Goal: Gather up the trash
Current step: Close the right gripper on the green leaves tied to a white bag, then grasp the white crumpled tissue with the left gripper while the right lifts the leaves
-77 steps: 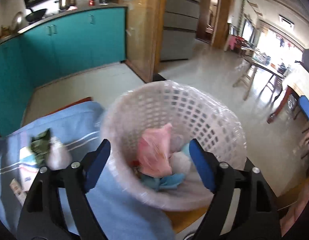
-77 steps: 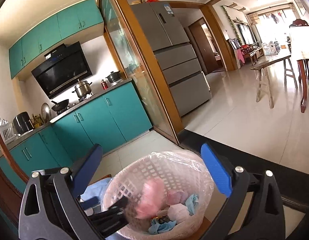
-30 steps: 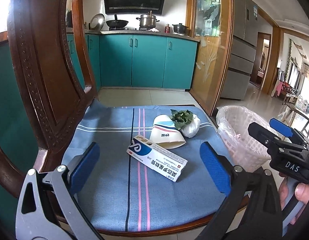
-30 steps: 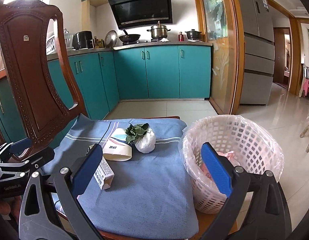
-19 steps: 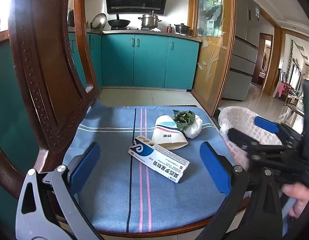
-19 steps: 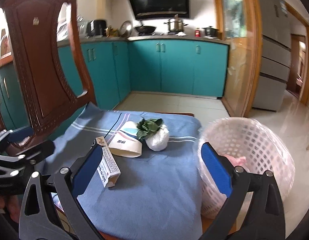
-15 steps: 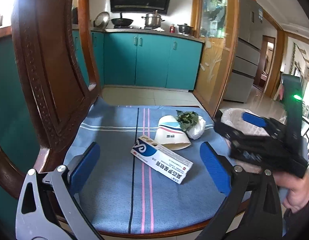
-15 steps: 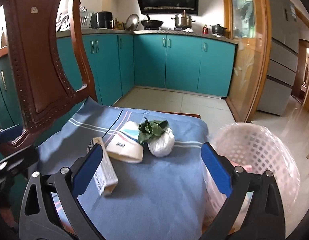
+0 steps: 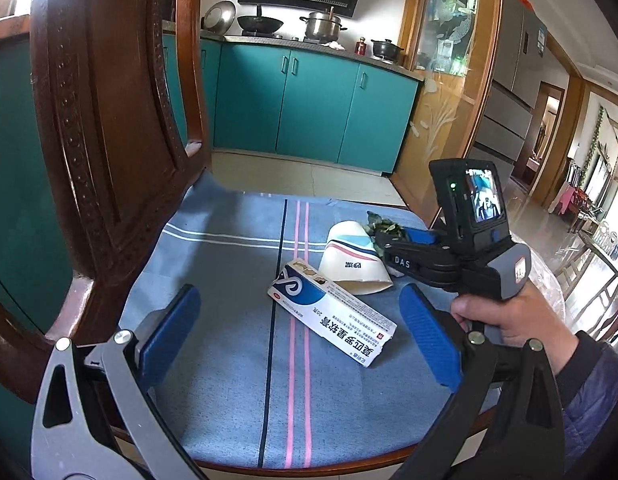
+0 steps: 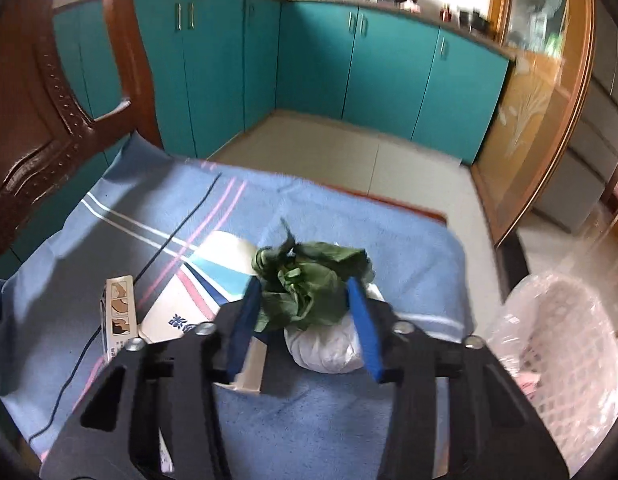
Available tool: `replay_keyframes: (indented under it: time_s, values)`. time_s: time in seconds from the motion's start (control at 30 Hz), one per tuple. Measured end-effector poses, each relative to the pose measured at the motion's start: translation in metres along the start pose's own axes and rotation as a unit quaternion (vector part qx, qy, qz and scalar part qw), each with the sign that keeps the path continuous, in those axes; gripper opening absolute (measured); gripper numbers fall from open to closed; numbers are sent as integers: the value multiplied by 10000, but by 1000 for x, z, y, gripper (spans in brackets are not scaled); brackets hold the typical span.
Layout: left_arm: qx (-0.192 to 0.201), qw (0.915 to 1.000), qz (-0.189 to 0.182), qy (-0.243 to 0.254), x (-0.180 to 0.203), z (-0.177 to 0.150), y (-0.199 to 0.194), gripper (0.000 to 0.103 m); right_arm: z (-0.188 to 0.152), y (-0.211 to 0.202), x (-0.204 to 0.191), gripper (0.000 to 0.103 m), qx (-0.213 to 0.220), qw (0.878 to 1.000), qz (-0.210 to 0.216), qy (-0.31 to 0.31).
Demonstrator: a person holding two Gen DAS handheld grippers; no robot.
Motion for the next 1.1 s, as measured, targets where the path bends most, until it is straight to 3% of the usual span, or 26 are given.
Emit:
replay_keyframes:
  time_s: [0.03,0.13,0.37,0.53,0.63,0.73,0.87,1.03,1.1]
  values:
    - [-5,10000,-4,5,0,0,0,99,0,-2,1,19,28,10000,1,47]
    - [-24,10000,-13,6,0,0,1,99,6,-17,2,11,238,9993,147,257]
    - [-78,9997,-68,201,12,-6,5,99,27,-114,19,11,1289,9850,687,914]
    - [-168,9960,-230,848,48,-19,17,99,18,-173,43,11,1783,9664,1028,1539]
    - [-314,9907,-514,1223,80,-25,32,99,2,-194,57,11,1948,9571,1073,1857]
    - [-249,9829,-647,1703,118,-18,51,99,-15,-198,67,11,1945,9565,920,1972]
    - [-260,9732,-520,2224,158,-1,99,97,-20,-198,83,11,2012,9592,531,1915]
    - [-910,9714,-361,2162,172,1,169,74,-26,-191,106,11,1961,9557,447,2149]
    - [-1350,9676,-245,2117,170,-9,195,37,-26,-190,109,11,1936,9541,475,2235]
Point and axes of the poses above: each gripper's, at about its wrist camera, not at the fingertips, and y roughly the way its jaws point, x to its right, z to its top, the point moved 10 cm from there along y, roughly the way its jaws point, and after that the axes turned 1 degree about -y, right-handed, at the moved point
